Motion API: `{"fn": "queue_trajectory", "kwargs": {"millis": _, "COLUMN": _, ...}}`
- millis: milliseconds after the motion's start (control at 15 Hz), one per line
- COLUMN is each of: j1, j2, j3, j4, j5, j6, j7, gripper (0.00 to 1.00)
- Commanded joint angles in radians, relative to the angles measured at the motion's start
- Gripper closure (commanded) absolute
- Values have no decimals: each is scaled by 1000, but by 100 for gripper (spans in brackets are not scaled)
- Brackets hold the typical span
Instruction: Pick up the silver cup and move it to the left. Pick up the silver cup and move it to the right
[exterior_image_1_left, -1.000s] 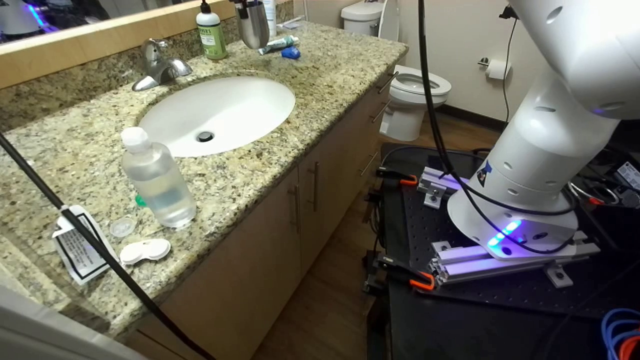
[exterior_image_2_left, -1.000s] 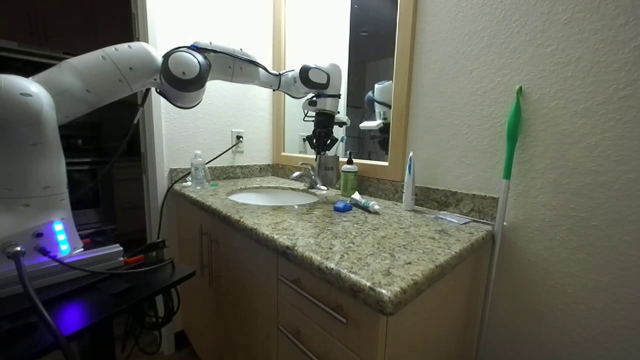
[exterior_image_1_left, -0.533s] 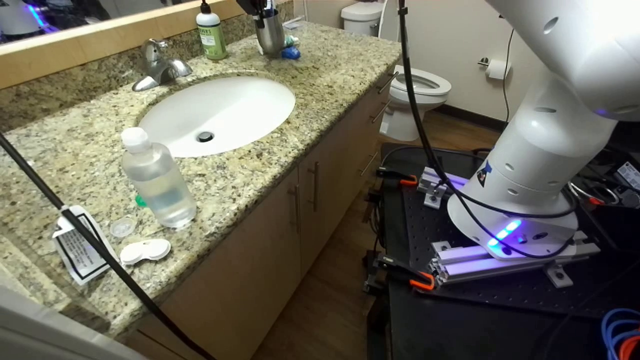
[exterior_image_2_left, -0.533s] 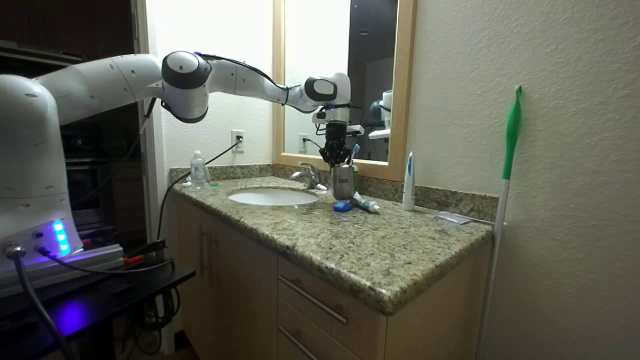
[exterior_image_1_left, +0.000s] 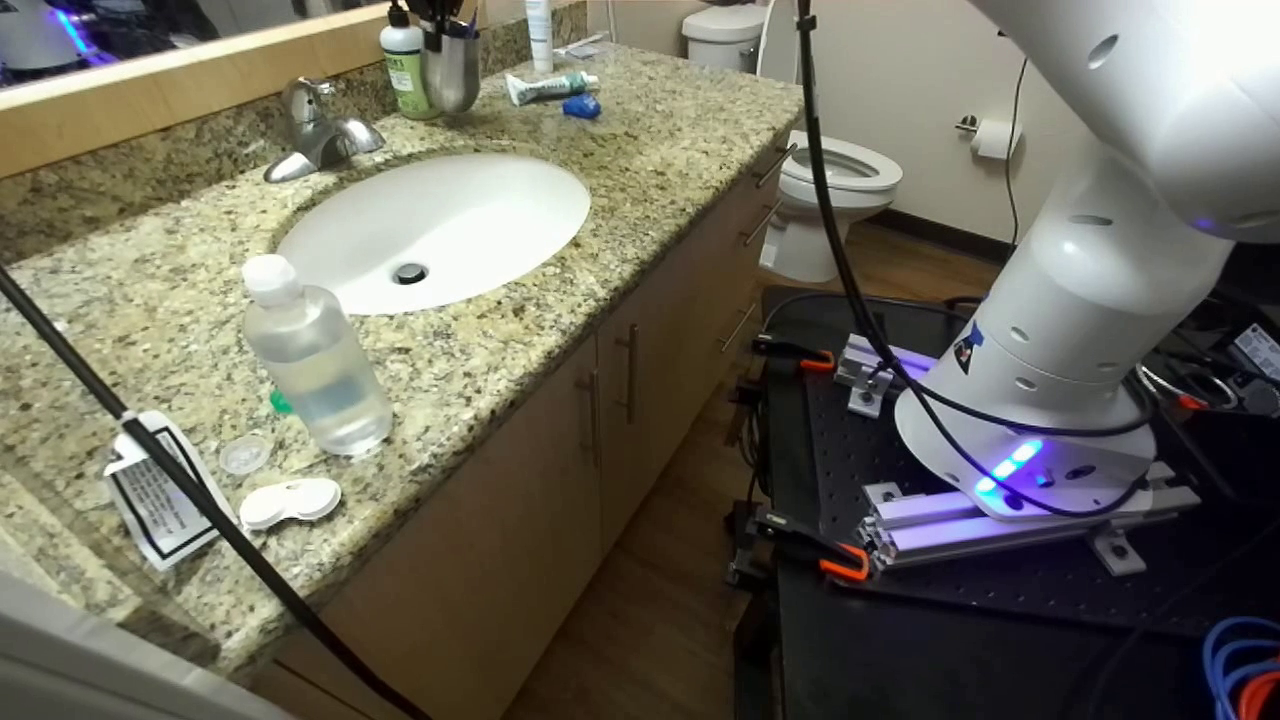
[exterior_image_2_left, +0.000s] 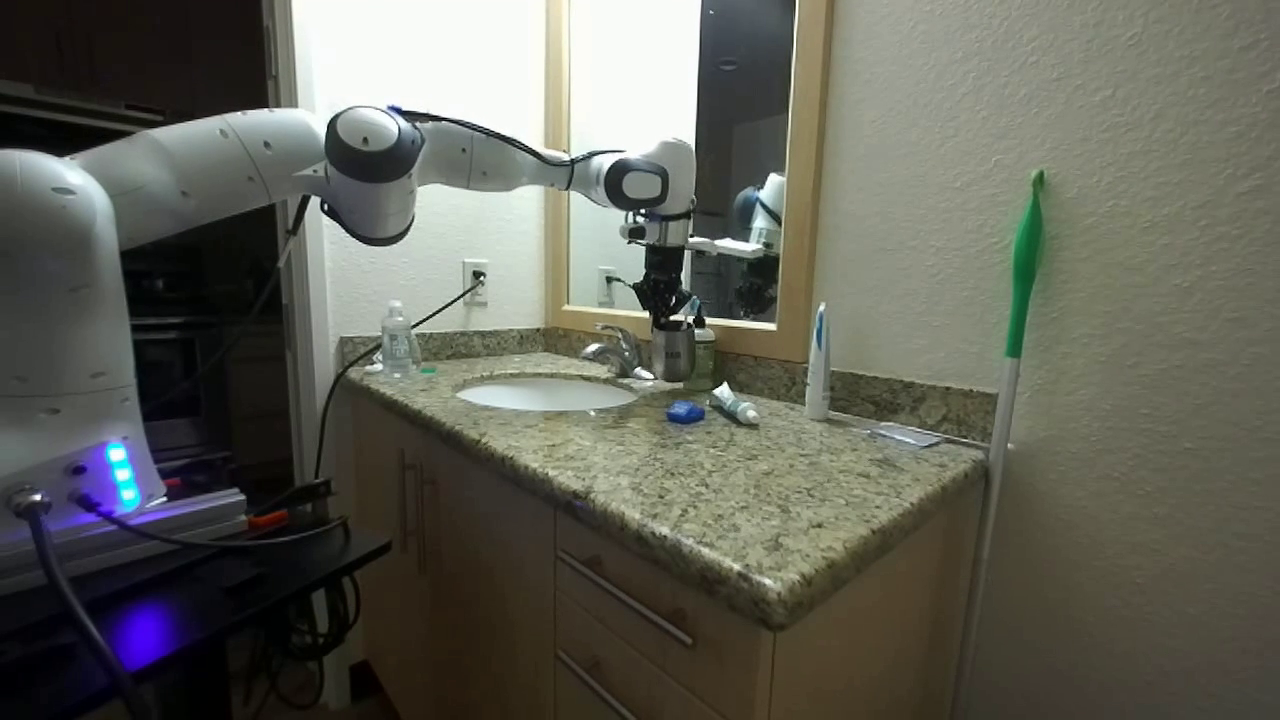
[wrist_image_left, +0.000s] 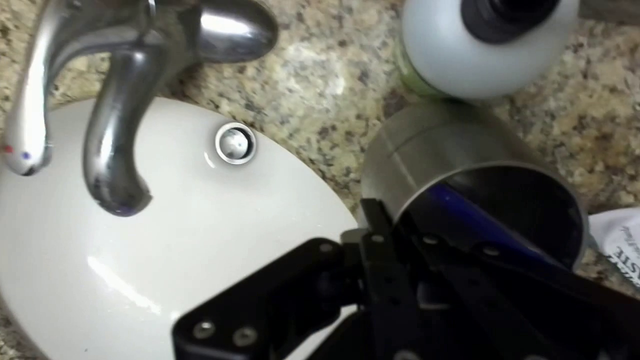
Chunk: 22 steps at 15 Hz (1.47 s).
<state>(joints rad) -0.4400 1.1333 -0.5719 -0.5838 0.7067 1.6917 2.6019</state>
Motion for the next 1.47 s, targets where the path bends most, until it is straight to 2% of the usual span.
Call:
{"fn": "queue_trajectory", "kwargs": {"millis": 0, "j1": -53, "j2": -42, "j3": 206, "j4": 70, "j5": -167, "j6": -62, "j7": -11, "gripper": 99}}
{"fn": "queue_trajectory", "kwargs": {"millis": 200, "j1": -64, "j2": -62, "j3": 317, "j4": 128, "j5": -346, "j6": -193, "j7": -31, "gripper": 99}}
{"fn": "queue_trajectory", "kwargs": {"millis": 400, "j1": -60, "j2": -61, "j3": 362, "j4": 181, "j5": -463, "j6": -303, "j7": -39, "gripper": 99}}
{"fn": "queue_trajectory", "kwargs": {"millis": 600, "j1": -53, "j2": -32, "j3": 377, "j4": 216, "j5": -545, "j6": -363, "j7": -35, "gripper": 99}}
{"fn": "queue_trajectory", "kwargs": {"millis": 1000, "j1": -73, "j2": 49, "j3": 366, "j4": 251, "j5": -643, "j6": -346, "j7": 19, "gripper": 99}}
{"fn": "queue_trajectory", "kwargs": {"millis": 1067, "j1": -63, "j2": 13, "j3": 289, "j4": 168, "j5": -589, "j6": -302, "j7": -1, "gripper": 99}}
{"fn": "queue_trajectory", "kwargs": {"millis": 1267, "j1": -75, "j2": 21, "j3": 198, "j4": 165, "j5": -534, "j6": -245, "j7": 1, "gripper": 99}}
{"fn": "queue_trajectory", "kwargs": {"millis": 1400, "j1": -82, "j2": 17, "j3": 168, "j4": 159, "j5": -481, "j6": -199, "j7": 1, "gripper": 99}}
